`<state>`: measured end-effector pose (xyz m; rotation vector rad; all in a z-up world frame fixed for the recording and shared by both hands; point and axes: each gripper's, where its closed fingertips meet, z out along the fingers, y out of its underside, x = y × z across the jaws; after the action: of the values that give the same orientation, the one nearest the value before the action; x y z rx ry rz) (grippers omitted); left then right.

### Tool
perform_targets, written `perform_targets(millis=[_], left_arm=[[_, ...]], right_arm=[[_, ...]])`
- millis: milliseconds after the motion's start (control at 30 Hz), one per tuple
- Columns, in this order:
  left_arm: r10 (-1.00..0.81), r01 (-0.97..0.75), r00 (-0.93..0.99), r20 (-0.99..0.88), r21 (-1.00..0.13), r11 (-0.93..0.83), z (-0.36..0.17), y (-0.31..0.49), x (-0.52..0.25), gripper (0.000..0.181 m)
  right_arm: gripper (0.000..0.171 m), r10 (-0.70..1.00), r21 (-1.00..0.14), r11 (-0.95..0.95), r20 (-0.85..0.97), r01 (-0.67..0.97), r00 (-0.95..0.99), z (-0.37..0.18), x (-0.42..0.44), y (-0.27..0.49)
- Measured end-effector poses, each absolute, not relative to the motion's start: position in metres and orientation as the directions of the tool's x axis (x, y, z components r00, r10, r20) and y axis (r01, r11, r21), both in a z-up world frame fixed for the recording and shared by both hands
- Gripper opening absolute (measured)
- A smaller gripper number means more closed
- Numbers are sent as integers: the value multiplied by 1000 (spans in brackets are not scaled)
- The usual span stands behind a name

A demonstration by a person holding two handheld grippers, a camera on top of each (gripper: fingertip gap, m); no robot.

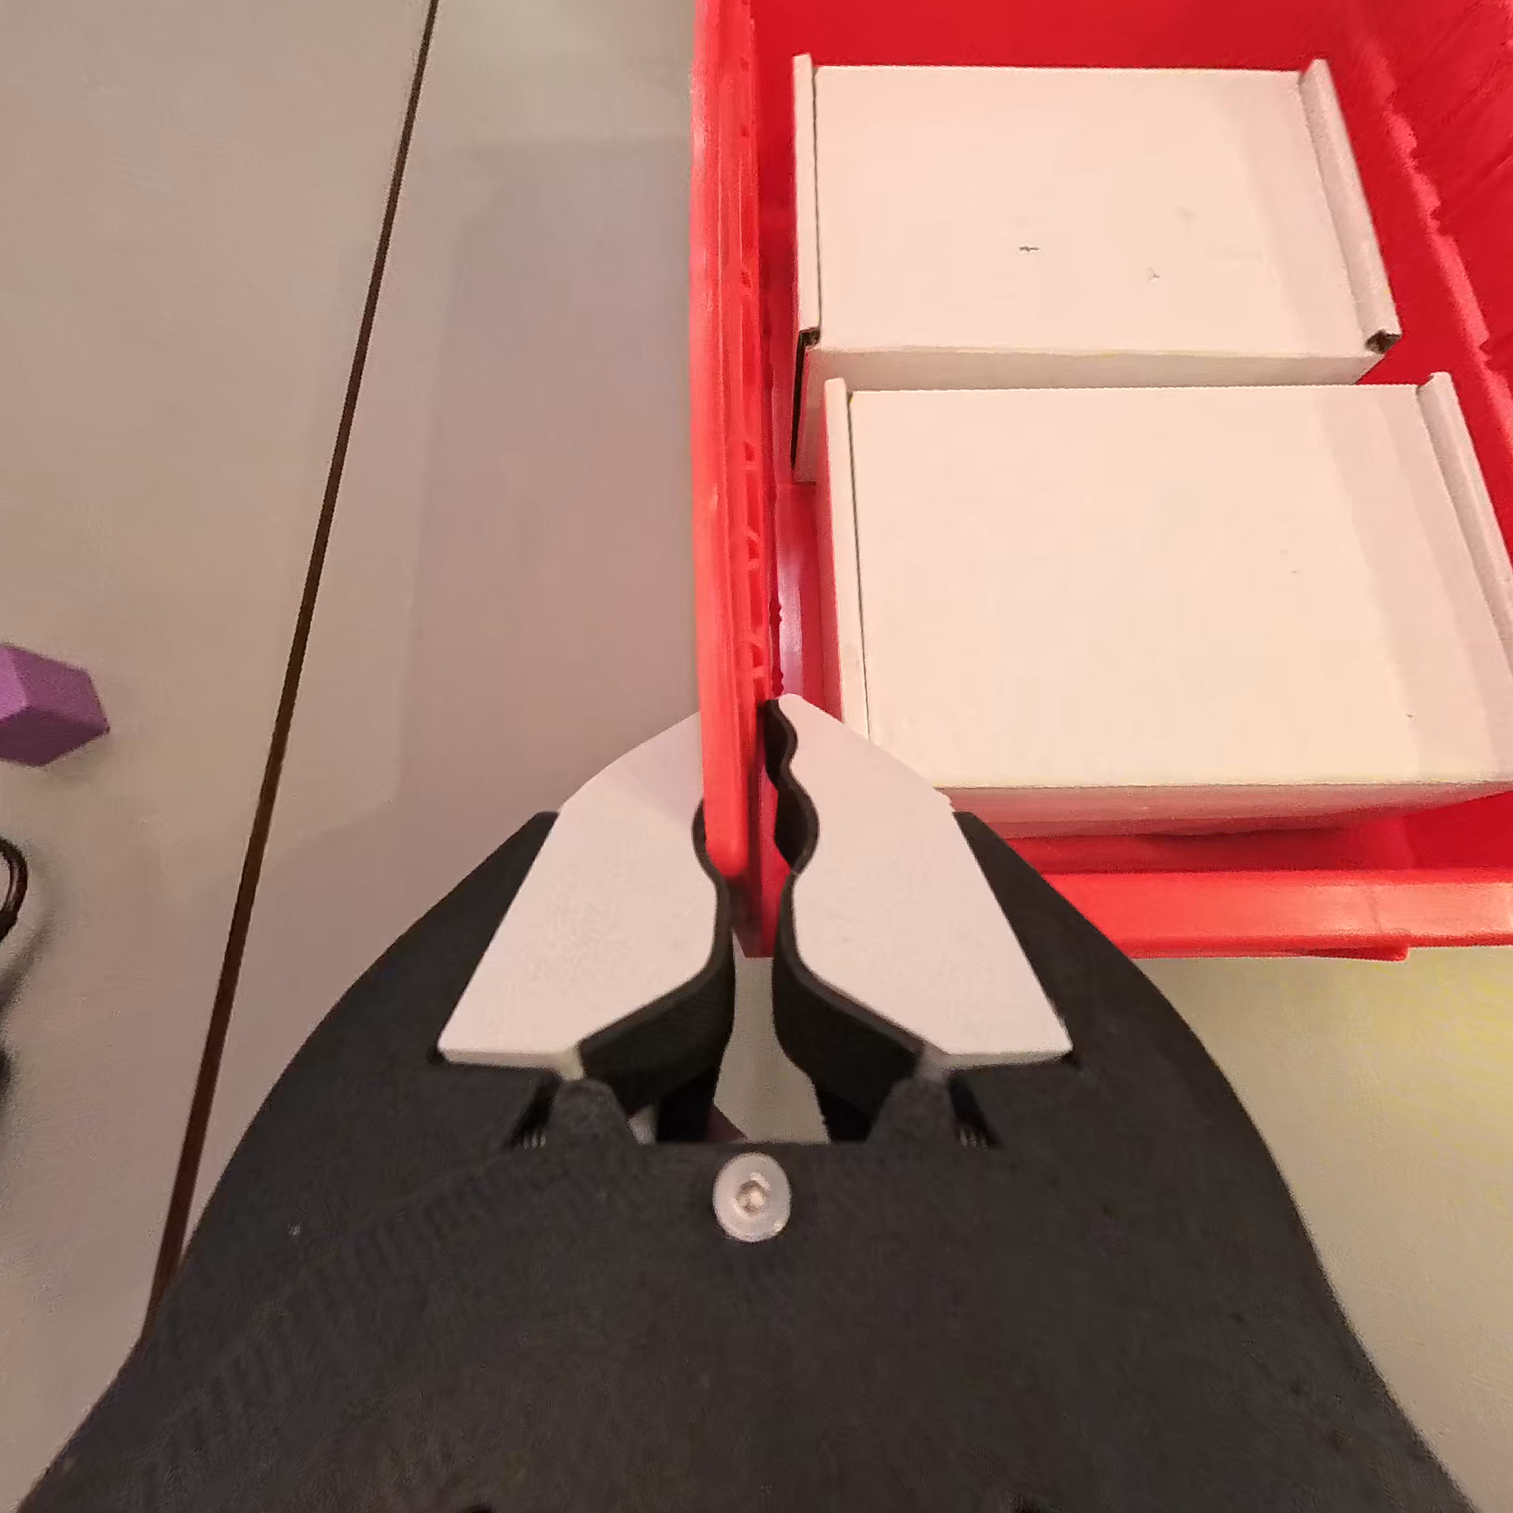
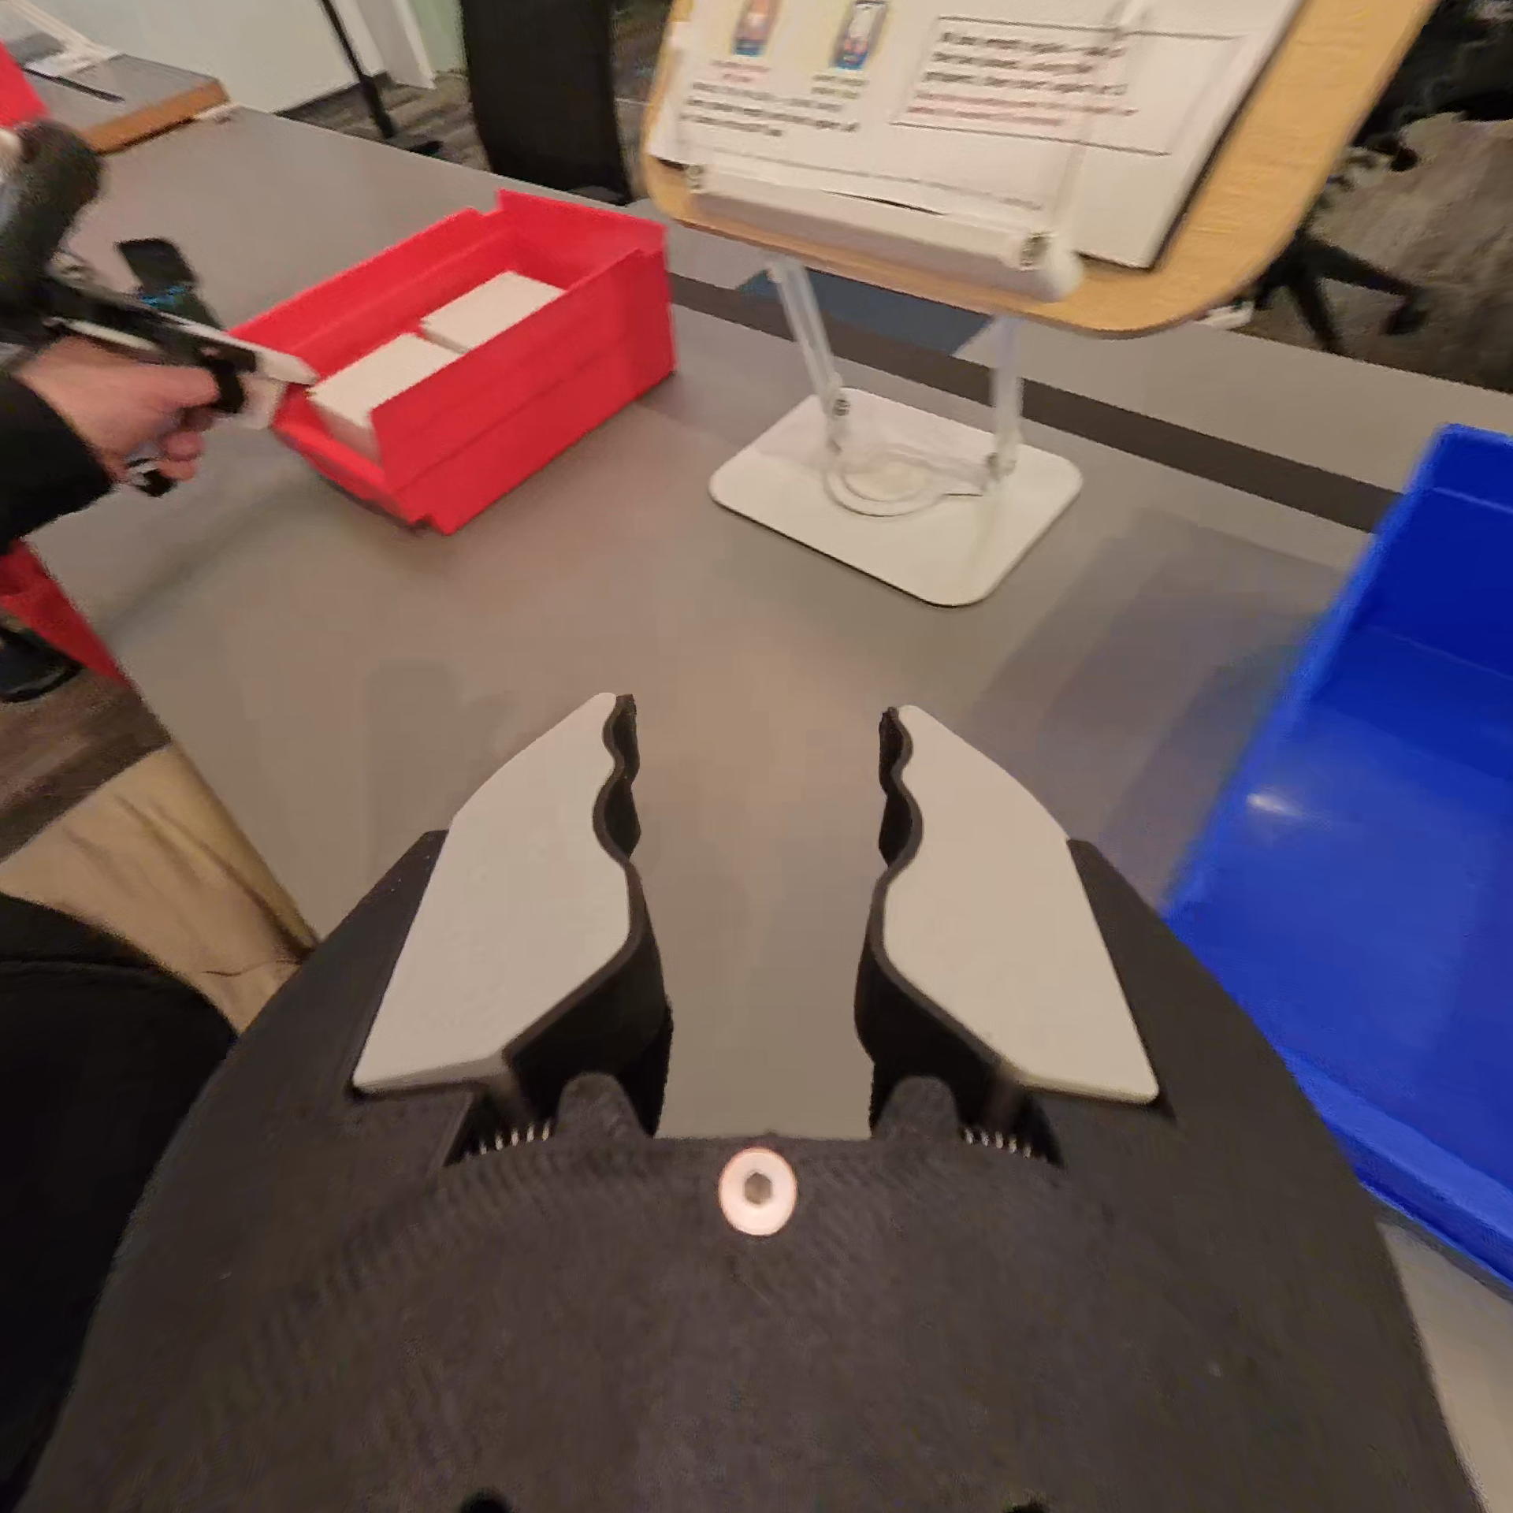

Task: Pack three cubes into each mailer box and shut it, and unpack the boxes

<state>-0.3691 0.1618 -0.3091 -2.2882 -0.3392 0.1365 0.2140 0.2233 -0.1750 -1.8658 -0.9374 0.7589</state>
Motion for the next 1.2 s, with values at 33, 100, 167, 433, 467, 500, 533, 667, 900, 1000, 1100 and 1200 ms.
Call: perform_targets(millis=[33,100,167,433,467,500,533,667,900,1000,1100,1200], left_arm=[[284,203,959,16,-738,-643,-309,167,-371,4],[284,214,958,33,-742,-635,-309,177,-374,4],[278,209,960,32,-742,-636,-309,185,-375,4],[259,202,965,47,-765,-611,-307,197,-377,5],[263,192,964,34,-775,-602,-306,196,-379,9],[267,190,963,31,-781,-595,-306,195,-380,18],[269,196,962,37,-782,-592,-306,195,-380,30],[273,191,961,36,-800,-569,-295,191,-380,47],[292,67,950,-109,-843,-534,-262,188,-377,53],[282,27,949,-143,-851,-524,-251,188,-367,57],[278,-4,947,-159,-874,-486,-236,186,-357,57],[265,-43,947,-181,-889,-456,-225,184,-345,56]], right_arm=[[56,853,-903,-329,-158,277,497,-174,201,215],[56,876,-905,-353,-231,236,423,-171,173,198],[56,891,-900,-372,-277,228,361,-171,146,183],[55,928,-893,-351,-291,281,232,-191,73,140],[55,930,-891,-351,-294,287,222,-197,68,135],[55,932,-889,-346,-289,299,218,-204,64,131],[55,935,-885,-339,-278,319,221,-213,61,129],[55,947,-865,-299,-216,403,240,-242,58,129],[55,962,-845,-237,-137,480,234,-262,58,129],[55,964,-846,-230,-128,481,235,-262,59,129],[55,965,-845,-218,-111,488,239,-262,60,131],[55,965,-843,-219,-112,492,237,-264,60,131]])
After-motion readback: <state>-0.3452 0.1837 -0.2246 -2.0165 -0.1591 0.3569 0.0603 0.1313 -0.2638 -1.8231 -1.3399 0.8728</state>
